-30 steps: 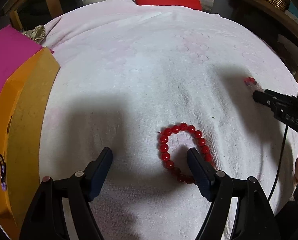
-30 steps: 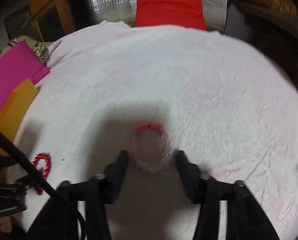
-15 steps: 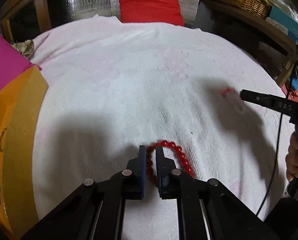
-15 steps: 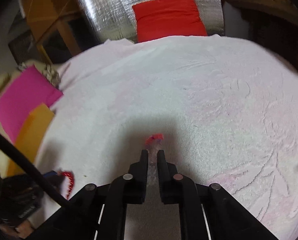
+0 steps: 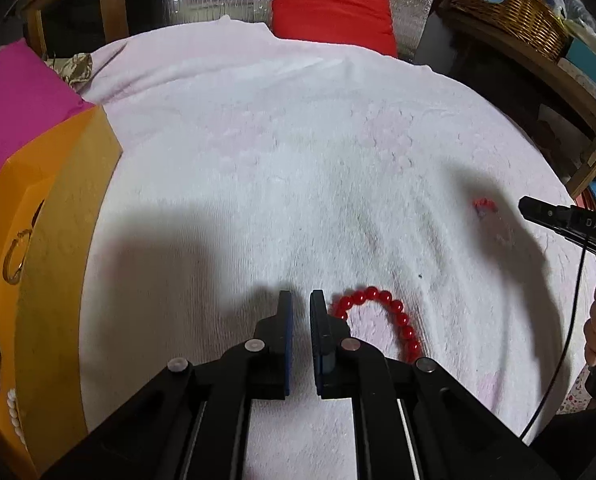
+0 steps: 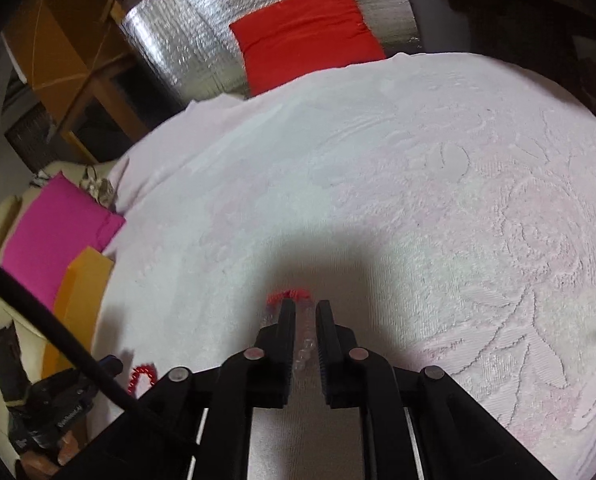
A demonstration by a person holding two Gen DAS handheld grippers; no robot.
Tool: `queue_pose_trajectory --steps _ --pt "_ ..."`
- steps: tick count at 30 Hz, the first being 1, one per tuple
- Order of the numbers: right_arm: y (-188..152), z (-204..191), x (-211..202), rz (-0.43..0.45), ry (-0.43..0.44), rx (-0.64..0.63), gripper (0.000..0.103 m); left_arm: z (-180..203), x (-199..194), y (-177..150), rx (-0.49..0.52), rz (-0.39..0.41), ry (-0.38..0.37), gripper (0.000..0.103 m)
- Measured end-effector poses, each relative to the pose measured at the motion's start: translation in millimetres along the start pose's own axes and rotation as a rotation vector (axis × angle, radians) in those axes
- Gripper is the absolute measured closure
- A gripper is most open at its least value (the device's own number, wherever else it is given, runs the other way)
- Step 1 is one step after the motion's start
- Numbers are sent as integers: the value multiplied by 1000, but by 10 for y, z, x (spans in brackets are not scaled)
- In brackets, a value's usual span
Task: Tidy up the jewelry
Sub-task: 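Lift the pink bracelet with the right gripper while the left gripper lifts the red bracelet, then carry both held bracelets toward the orange box beside the pink pillow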
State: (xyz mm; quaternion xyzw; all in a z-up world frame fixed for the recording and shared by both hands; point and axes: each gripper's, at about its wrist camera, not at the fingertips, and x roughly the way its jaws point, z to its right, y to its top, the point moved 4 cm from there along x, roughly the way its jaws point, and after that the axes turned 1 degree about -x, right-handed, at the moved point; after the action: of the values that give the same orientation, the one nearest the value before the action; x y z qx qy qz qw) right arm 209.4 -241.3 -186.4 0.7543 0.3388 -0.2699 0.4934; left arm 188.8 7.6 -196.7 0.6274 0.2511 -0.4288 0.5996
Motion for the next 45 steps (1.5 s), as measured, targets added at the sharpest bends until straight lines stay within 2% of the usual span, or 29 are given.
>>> queue_pose_trajectory --steps 2,5,9,11,12,15,20,25,27,29,32,37,39,41,43,45 --pt "-10 -18 59 -13 -24 -24 82 -1 -2 -10 4 -6 -3 95" --pt "-62 -86 146 -31 -49 -60 82 -6 1 -20 11 -13 -6 95" --pt "-163 -144 316 -59 -144 -148 81 -3 4 -39 26 -30 -10 94" --pt "-179 -228 323 -30 -177 -225 87 3 5 -50 35 -36 -13 94" --pt "-188 -251 320 -21 -187 -245 95 4 5 -53 39 -38 -16 94" --pt "-189 -277 284 19 -221 -279 95 39 -8 -63 57 -38 -32 94" --pt "-90 -280 35 123 -188 -248 95 123 -23 -99 95 -42 -71 94" --pt "-44 -185 -32 139 -163 -195 95 224 22 -135 121 -71 -103 94" --pt "-50 -162 -30 134 -166 -198 95 271 21 -141 134 -70 -107 88" --pt "-50 -190 -58 132 -168 -198 95 286 34 -146 133 -74 -106 68" --pt "-56 -189 -43 123 -161 -195 95 322 48 -146 141 -74 -103 66" --pt "-88 -195 -8 110 -160 -197 95 289 68 -132 129 -63 -105 66" --pt "-96 -205 0 107 -158 -200 95 279 67 -123 129 -53 -97 74" --pt "-98 -213 0 107 -158 -203 95 255 66 -120 131 -45 -79 88" --pt "-98 -216 -5 109 -154 -201 95 239 56 -117 123 -43 -91 94" --pt "-98 -220 -9 110 -155 -199 95 257 35 -122 130 -30 -102 94"
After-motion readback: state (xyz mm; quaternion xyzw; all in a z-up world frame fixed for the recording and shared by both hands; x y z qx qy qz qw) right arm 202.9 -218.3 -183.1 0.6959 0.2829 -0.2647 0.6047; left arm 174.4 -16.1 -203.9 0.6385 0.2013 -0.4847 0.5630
